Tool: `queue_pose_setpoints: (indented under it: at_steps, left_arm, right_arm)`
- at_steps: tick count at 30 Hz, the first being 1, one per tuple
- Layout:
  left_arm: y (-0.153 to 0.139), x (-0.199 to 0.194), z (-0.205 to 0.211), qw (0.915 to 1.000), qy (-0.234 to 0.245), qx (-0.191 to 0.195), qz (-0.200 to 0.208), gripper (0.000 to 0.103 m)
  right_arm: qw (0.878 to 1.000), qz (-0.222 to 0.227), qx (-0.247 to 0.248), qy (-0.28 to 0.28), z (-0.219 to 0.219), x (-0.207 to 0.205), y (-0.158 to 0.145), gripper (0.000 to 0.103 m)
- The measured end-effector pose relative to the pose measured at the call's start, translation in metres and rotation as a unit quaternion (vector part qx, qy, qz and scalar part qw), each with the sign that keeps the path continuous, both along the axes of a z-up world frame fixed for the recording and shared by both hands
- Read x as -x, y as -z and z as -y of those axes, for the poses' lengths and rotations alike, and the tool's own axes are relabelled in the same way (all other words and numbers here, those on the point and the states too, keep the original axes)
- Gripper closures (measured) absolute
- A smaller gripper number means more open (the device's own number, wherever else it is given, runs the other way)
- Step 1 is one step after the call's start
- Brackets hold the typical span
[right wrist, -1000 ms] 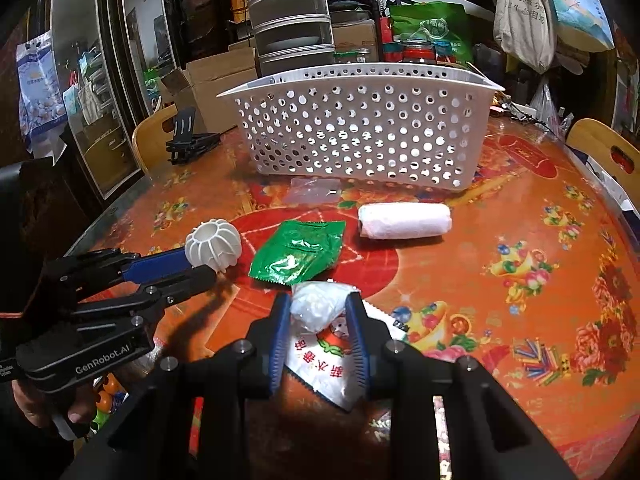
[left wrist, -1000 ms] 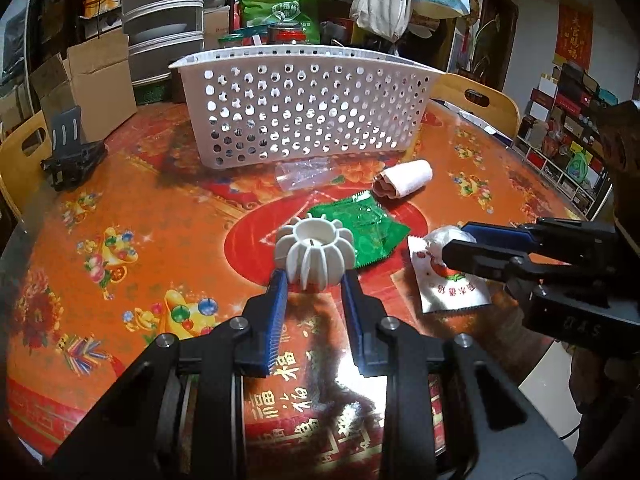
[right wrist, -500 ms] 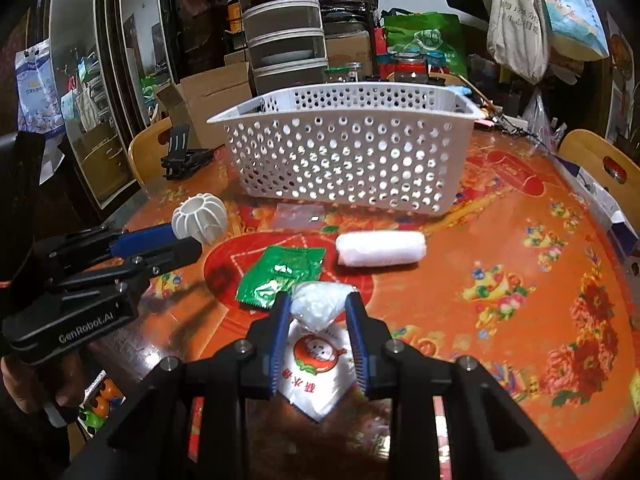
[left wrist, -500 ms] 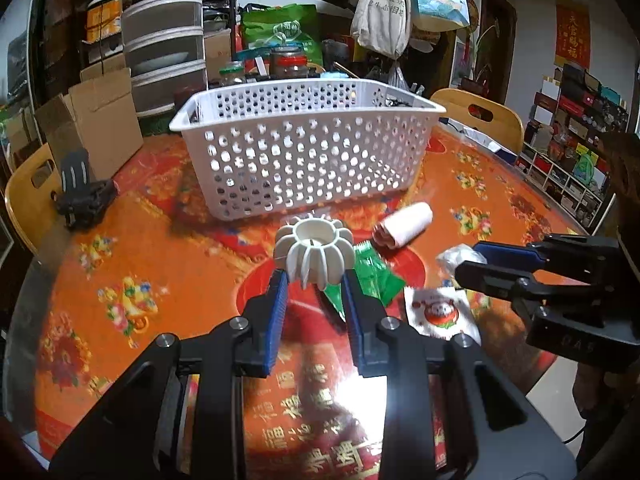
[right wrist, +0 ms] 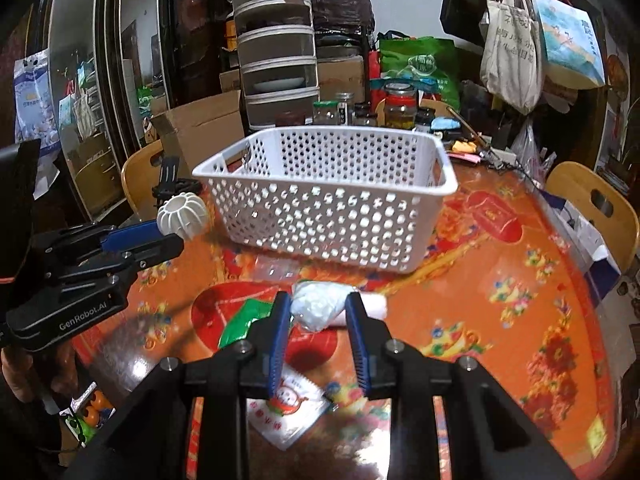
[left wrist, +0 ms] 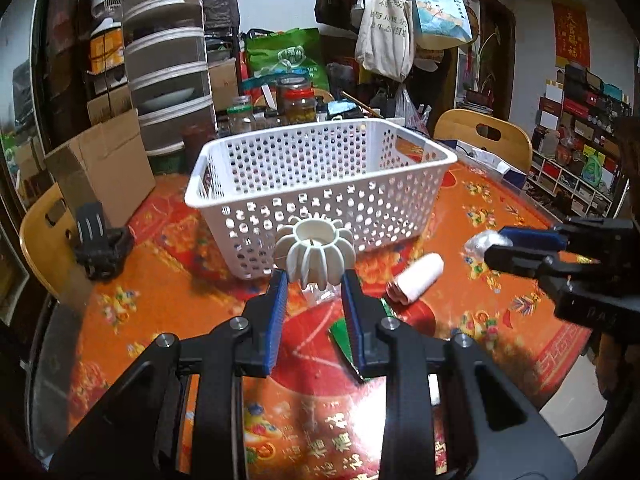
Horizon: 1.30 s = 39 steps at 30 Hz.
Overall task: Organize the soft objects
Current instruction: 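Carry the ridged part and white bag into the basket and open both tools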
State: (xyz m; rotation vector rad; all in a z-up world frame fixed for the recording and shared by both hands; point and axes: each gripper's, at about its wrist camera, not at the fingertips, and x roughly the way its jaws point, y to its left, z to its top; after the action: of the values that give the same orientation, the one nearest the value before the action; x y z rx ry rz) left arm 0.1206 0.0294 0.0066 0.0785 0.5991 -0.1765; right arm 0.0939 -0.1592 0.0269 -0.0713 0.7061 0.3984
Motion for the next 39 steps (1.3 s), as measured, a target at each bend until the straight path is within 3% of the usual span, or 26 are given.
queue_pose_setpoints:
  at_steps: [13,19,23,30,39]
  left_arm:
    - [-0.075,-0.062,-0.004,0.9994,-0.009,-0.018,0.03,0.078]
    - [-0.095,-0.133,-0.001,0.9995,-0.019,-0.024,-0.008,0.078]
    - [-0.084,-0.189,0.0,0.9971,-0.025,-0.02,-0.069,0.077]
    - [-0.032,-0.261,0.002,0.9825,-0.037,-0.032,-0.18,0.077]
    - [0.008,-0.29,0.001,0.9696,-0.042,-0.03,-0.239,0.076]
  right_arm:
    - [1.0,0.021,0.003,-0.003,-0.001,-0.076,-0.071,0.076]
    - [1.0,-0.014,0.016,0.009,-0.015,-0.142,-0.077,0.076]
    - [0.997,-0.057,0.04,0.016,-0.025,-0.187,-0.056,0.076]
    - [0.987,-0.135,0.083,0.032,-0.034,-0.247,-0.004,0.076]
    - [0.978,-0.168,0.119,0.015,-0.053,-0.265,0.02,0.076]
